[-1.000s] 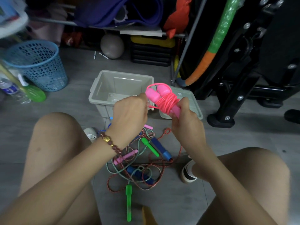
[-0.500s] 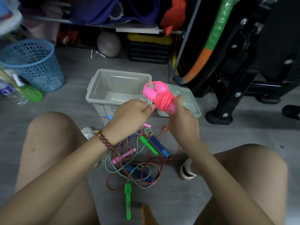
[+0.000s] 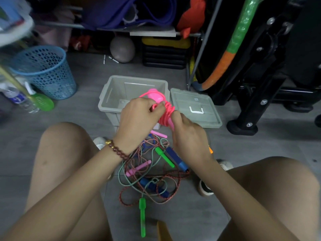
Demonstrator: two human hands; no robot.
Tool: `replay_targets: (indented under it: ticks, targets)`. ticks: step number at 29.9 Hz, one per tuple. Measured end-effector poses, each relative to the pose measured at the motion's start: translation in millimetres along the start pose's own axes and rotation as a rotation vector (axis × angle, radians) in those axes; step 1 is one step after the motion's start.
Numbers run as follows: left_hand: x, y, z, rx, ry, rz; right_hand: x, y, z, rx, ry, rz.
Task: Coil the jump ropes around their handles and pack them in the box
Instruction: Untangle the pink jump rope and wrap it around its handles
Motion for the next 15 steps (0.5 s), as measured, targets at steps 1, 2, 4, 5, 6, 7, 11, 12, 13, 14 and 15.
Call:
replay_targets:
  ticks: [1,2,4,5,6,7,11,12,13,14,15]
  targets:
    - [0,1,0,-0.005,-0.005,0.009,0,-1,1,-0.007,-0.006,0.004]
    - [-2,2,0,0.003,0.001,-0.009,0,-2,2,-0.010,-0.005,0.005]
    - [-9,2,0,0.034,0.068,-0.113,-1,-2,3,-0.006,0.019,0.009]
    - [-13,2,0,0.048,0.126,-0.166,-1,-2,4,-0.008,0.036,0.008]
    - [-17,2,0,0.053,0.202,-0.208,-3,-4,3,-0.013,0.052,0.003]
    - [-21,1,0,0.050,0.287,-0.237,-4,-6,2,-0.025,0.063,0.001]
    - [-27,8,4,0.115,0.427,-0.184,-9,-16,-2,-0.069,0.098,0.007]
    - [-28,10,6,0.122,0.424,-0.156,-10,-16,-1,-0.066,0.106,0.011]
    - [-28,11,6,0.110,0.420,-0.132,-11,-16,-1,-0.059,0.111,0.015]
    - [-29,11,7,0.089,0.424,-0.102,-11,-16,-1,-0.051,0.112,0.017]
    - [-28,10,6,0.071,0.437,-0.064,-12,-16,-1,-0.046,0.112,0.016]
Point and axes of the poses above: each hand's wrist, its own z-axis away from the middle knuckle, its own y-axis out of the palm, x = y × z, the point moved 5 cm from there along -z, towards the middle knuckle, and after that the axes turned 12 degrees about y, right-handed, at the moved point
